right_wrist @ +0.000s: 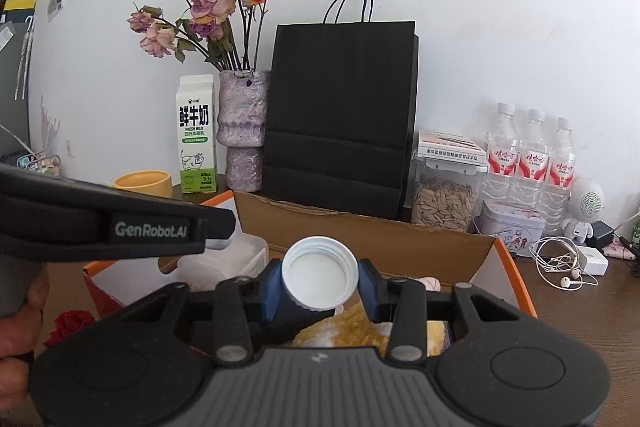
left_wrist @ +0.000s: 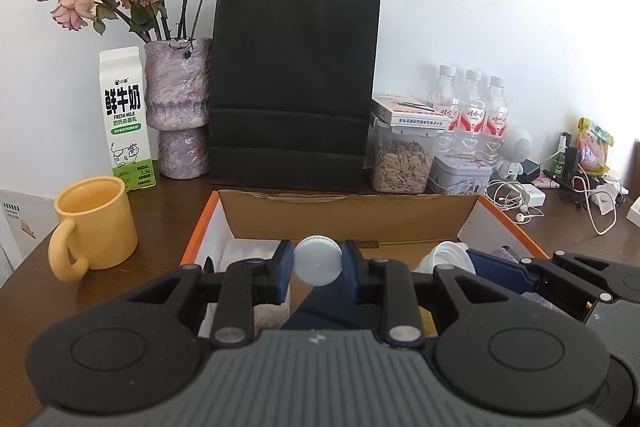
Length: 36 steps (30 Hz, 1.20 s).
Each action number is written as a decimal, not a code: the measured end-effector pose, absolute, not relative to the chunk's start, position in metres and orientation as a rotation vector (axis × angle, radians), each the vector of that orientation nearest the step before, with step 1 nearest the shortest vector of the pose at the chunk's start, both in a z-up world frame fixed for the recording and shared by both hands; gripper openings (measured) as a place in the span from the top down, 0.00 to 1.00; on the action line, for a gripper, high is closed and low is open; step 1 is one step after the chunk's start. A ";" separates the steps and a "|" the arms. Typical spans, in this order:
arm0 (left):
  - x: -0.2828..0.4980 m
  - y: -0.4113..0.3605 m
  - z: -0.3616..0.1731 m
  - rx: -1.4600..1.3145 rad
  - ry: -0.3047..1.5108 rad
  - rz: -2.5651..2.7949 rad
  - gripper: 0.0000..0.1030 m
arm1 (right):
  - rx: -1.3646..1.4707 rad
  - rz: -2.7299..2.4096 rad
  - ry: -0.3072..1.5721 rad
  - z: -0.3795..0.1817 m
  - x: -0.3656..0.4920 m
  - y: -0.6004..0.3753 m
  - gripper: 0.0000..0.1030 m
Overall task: Organize objects
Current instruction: 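Open both grippers to drop the caps into the box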
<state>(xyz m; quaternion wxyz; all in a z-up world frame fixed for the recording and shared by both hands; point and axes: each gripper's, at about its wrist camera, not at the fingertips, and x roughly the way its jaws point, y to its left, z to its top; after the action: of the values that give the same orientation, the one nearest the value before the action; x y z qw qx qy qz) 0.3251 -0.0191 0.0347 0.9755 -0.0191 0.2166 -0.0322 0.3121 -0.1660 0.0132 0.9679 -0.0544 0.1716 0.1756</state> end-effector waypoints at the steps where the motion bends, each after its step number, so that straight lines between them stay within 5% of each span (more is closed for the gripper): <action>1: 0.328 -0.019 0.034 -0.034 0.437 -0.066 0.73 | -0.112 0.355 0.348 0.013 0.315 -0.166 0.62; 11: 0.341 -0.016 0.027 -0.029 0.463 -0.068 0.72 | -0.118 0.342 0.378 0.005 0.329 -0.167 0.62; 13: 0.340 -0.017 0.027 -0.024 0.464 -0.063 0.54 | -0.126 0.335 0.379 0.004 0.328 -0.166 0.57; 15: 0.339 -0.017 0.027 -0.024 0.459 -0.049 0.15 | -0.123 0.334 0.379 0.004 0.327 -0.166 0.38; 17: 0.338 -0.019 0.027 -0.013 0.452 -0.032 0.00 | -0.132 0.319 0.368 0.005 0.326 -0.165 0.09; 18: 0.338 -0.020 0.027 -0.007 0.450 -0.025 0.00 | -0.138 0.303 0.358 0.005 0.325 -0.164 0.04; 36: 0.327 -0.016 0.030 -0.038 0.454 -0.007 0.00 | -0.131 0.280 0.359 0.005 0.319 -0.166 0.04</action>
<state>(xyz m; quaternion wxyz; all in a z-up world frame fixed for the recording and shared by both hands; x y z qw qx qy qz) 0.3273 -0.0157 0.0303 0.9742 -0.0187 0.2251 -0.0035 0.3194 -0.1656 0.0047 0.9720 -0.0651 0.1778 0.1389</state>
